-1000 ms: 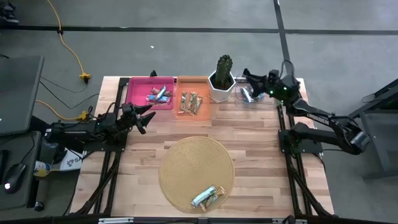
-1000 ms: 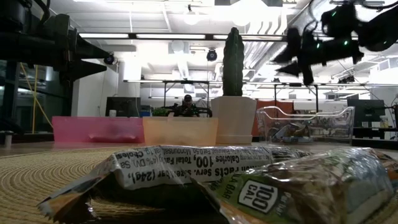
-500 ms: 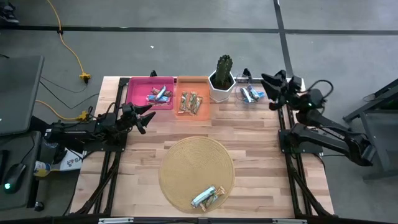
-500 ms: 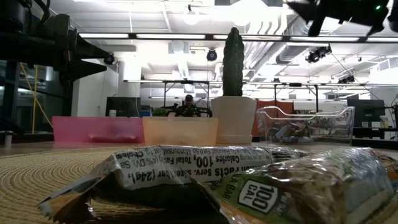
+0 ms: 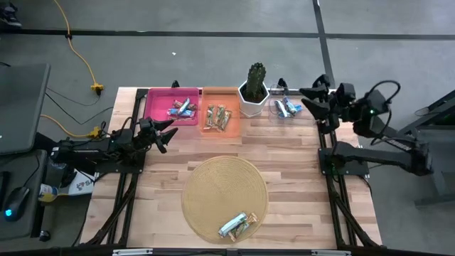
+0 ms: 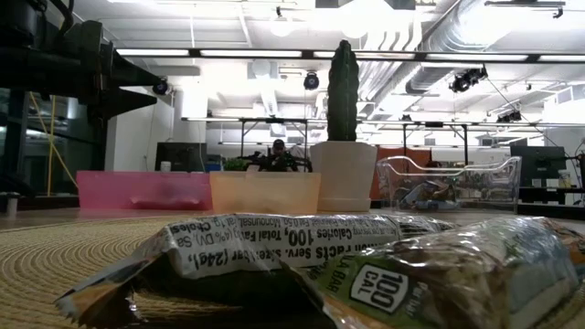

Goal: Pick and place Granola Bars by type
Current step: Put the yellow granola bar into the orange bin

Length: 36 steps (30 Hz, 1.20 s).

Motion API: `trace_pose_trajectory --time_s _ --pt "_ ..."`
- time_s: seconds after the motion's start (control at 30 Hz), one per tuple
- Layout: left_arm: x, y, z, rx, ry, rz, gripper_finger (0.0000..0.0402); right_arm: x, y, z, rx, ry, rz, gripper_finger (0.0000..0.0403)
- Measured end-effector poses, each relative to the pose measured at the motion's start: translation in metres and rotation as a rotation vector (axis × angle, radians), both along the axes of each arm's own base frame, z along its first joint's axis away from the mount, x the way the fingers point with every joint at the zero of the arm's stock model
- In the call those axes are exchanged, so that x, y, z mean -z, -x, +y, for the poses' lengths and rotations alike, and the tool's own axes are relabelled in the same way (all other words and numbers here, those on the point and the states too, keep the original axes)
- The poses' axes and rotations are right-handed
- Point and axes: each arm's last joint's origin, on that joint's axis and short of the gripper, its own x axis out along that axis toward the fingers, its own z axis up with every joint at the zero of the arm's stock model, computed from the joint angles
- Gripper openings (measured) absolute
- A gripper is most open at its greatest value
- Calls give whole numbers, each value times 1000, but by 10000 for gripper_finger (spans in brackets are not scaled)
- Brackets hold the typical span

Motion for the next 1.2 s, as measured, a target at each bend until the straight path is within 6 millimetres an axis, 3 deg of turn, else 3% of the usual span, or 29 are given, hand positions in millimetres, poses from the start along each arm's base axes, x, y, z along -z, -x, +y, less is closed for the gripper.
trace_pose_trajectory --time_s 0.27,0.6,0.87,1.2 --pt "0 0 0 0 0 0 245 -55 -34 17 -206 75 168 163" --pt "0 0 0 0 0 0 245 -79 -91 60 -471 117 322 159" --pt "0 0 0 0 0 0 245 -66 -132 109 -557 130 420 170" --pt "0 0 0 0 0 0 245 -7 -165 177 -588 164 764 186"
